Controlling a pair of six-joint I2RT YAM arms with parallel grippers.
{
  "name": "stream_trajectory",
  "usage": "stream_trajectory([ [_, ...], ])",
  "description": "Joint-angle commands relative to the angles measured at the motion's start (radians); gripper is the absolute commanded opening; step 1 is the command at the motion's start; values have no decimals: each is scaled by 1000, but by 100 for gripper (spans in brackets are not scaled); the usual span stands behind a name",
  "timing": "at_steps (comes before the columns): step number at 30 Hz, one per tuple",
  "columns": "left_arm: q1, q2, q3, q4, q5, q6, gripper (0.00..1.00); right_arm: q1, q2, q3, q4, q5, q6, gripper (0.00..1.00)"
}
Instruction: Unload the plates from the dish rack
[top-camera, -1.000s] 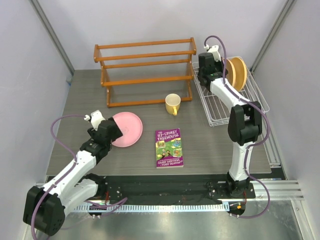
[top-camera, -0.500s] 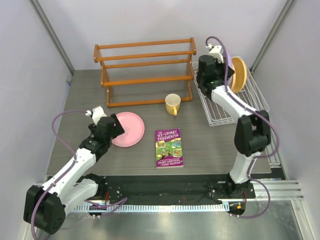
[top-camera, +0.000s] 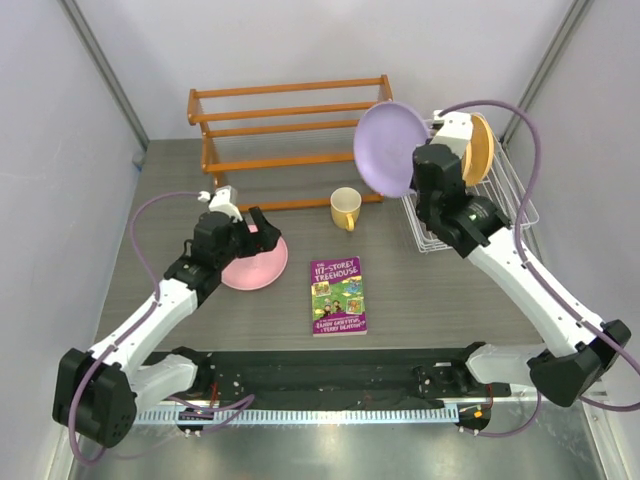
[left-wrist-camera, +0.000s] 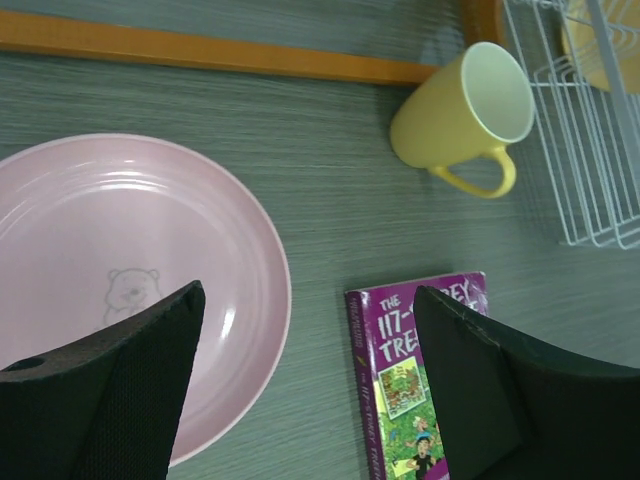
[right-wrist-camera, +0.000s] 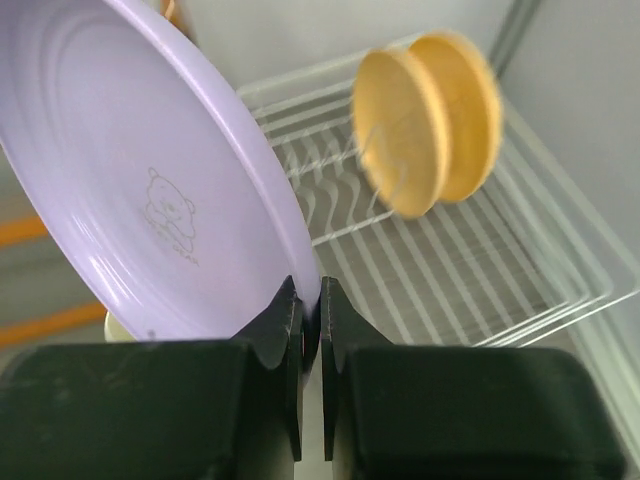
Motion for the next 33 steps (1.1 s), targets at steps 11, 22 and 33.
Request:
stream_trajectory([
  [11,3,18,-66,337,226,-72,85,79,-32,-195,18,-448,317,1],
  [22,1,27,-92,443,252,-134,84,100,-10,-241,86,-553,371,1],
  [33,0,75,-90,513,239,-151,74,105,4,-249,107,-685,423,1],
])
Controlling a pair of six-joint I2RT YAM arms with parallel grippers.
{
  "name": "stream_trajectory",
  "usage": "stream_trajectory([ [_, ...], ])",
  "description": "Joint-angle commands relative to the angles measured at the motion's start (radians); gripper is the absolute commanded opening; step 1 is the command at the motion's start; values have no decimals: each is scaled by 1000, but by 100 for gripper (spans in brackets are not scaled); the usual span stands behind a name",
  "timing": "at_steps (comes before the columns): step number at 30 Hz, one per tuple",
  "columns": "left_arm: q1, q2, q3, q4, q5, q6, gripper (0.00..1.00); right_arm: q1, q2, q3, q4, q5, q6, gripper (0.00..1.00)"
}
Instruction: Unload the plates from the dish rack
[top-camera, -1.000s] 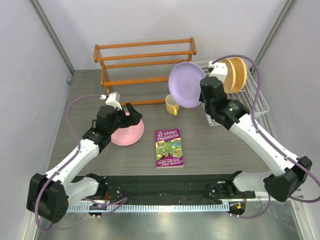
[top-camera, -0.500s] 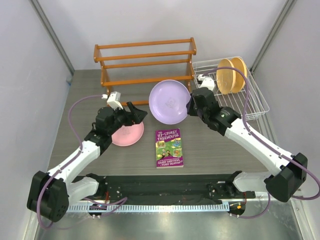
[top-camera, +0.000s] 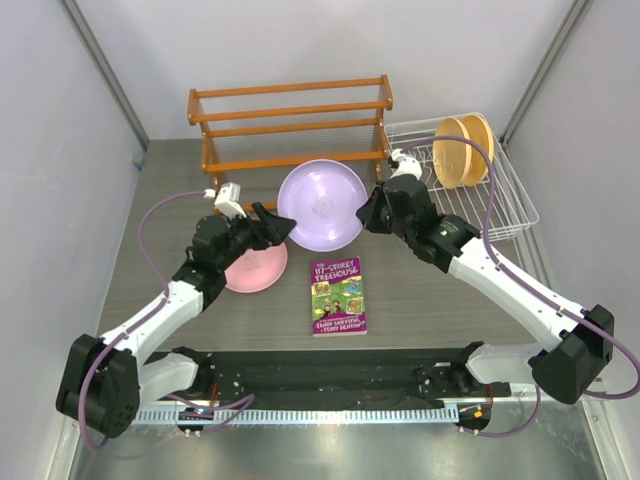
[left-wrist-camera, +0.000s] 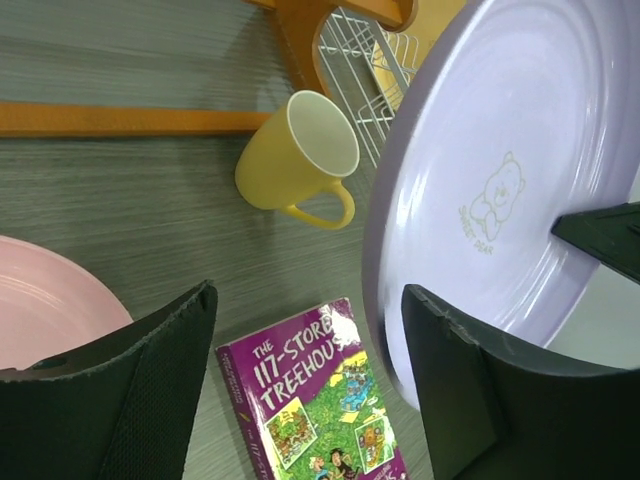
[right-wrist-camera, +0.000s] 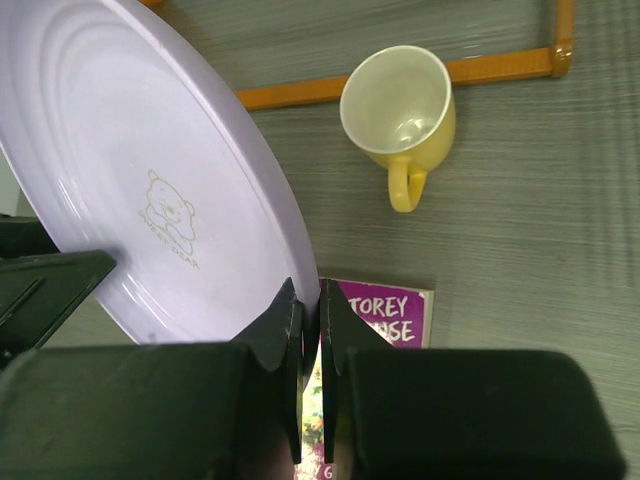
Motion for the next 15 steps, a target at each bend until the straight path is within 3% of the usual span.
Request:
stream_trajectory([
  [1,0,16,13,74,4,-5,72,6,-2,1,74,-72,50,1],
  [4,0,27,20,68,-15,-3,50,8,-2,-5,74,-87,55,1],
  [5,0,29,22,57,-22,-2,36,8,-1,-6,74,-89,56,1],
  [9,0,15,17,26,-64,15,3,8,1,-15,74,-92,56,2],
  [11,0,4,14,-7,-91,27,0,8,5,-16,74,-88,58,6],
  [15,0,-43,7,-84,-178,50,0,8,11,-23,72,-75,47,25],
])
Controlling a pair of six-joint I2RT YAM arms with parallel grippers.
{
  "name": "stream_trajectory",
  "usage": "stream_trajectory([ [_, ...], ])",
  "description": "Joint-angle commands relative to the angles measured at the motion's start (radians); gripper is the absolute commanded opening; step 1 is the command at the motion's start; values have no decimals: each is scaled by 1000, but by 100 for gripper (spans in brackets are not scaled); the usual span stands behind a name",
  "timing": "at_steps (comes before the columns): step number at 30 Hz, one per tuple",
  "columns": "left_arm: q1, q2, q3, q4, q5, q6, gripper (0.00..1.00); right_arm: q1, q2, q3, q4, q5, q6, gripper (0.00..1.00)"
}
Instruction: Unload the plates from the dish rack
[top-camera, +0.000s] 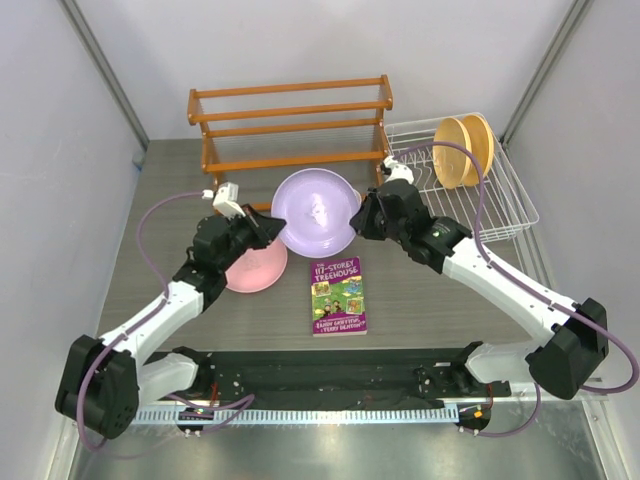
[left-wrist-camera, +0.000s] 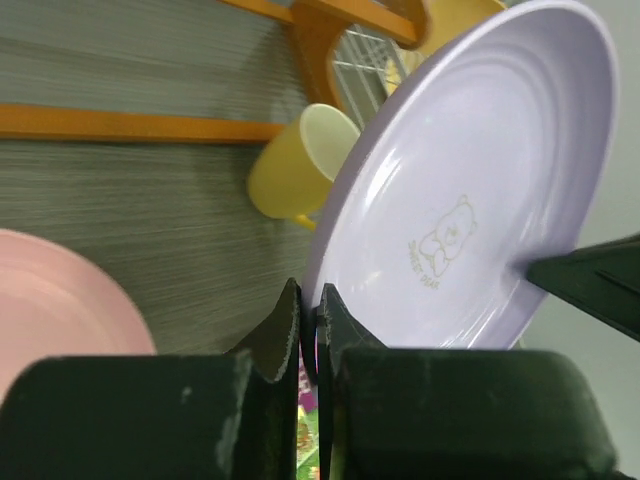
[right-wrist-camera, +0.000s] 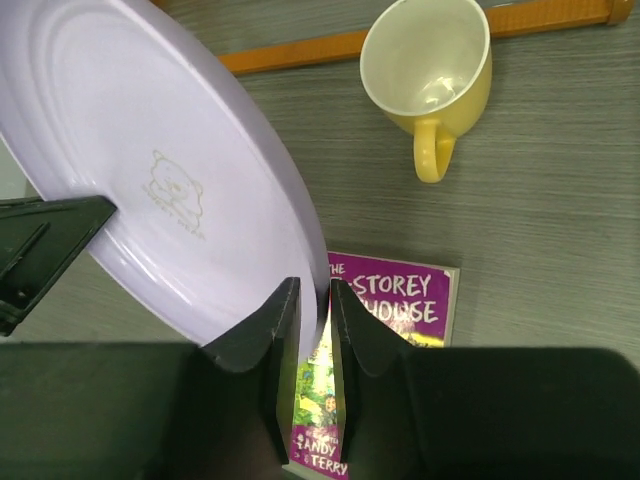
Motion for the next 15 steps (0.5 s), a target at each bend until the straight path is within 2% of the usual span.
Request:
stream_trajectory([
  [1,10,-75,0,-129,-193,87,0,4,-15,10,58,-7,-8,25],
  [4,10,-121,30,-279,-343,107,0,4,-31,2,45,45,-23,38],
  [7,12,-149,75,-417,-425,142,0,4,-40,5,21,77,-48,43],
  [8,13,-161,89,-459,-486,142,0,2,-41,5,15,94,-54,43],
  [11,21,-161,133,-588,-544,133,0,2,-43,7,-8,132,-75,43],
  [15,45,-117,173,-734,-555,86,0,-4,-43,20,-34,185,-109,43],
])
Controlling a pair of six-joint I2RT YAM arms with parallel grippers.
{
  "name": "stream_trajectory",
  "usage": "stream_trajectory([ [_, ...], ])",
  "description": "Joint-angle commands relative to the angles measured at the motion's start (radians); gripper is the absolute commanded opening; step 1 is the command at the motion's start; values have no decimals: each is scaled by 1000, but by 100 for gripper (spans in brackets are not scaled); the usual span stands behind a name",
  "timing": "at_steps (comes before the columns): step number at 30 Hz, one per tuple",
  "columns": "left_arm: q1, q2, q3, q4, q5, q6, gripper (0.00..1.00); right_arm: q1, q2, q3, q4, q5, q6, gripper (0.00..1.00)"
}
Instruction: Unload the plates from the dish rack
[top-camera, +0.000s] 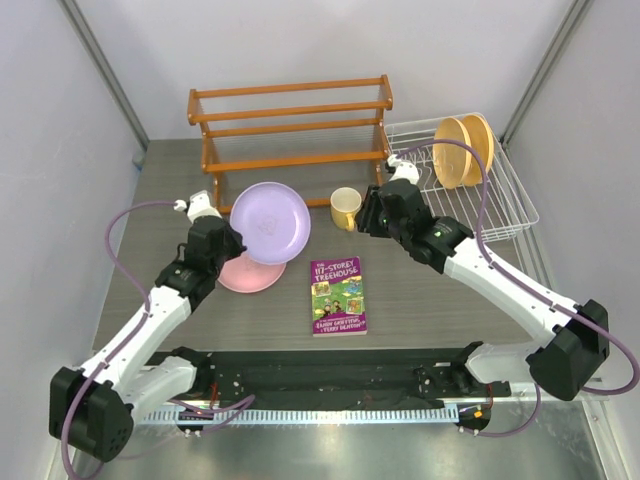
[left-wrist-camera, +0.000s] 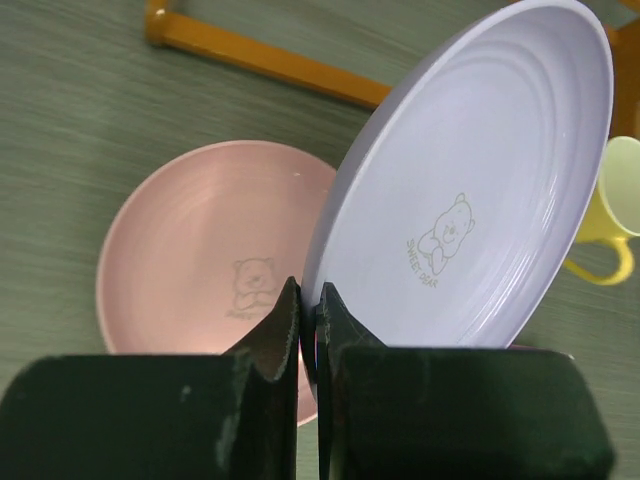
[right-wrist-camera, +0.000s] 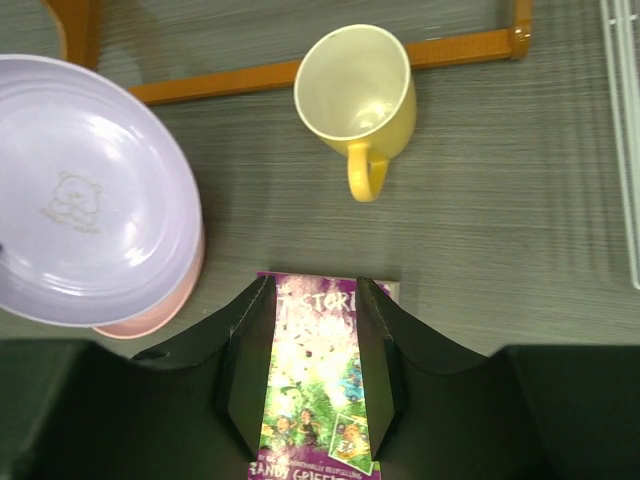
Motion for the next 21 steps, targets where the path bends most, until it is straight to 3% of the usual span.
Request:
stream_trajectory([
  [1,33,29,77,-193,-79,-34,0,-7,-38,25,-27,93,-58,43],
  [8,82,69,64,-253,-36,-66,0,-22,-34,39,-56,150,-96,44],
  [19,121,46,-15,-244,-36,-85,0,-63,-48,33,-87,219,-133,73],
  [21,122,46,-30,-233,-41,-82,4,-79,-47,34,-90,231,-141,76],
])
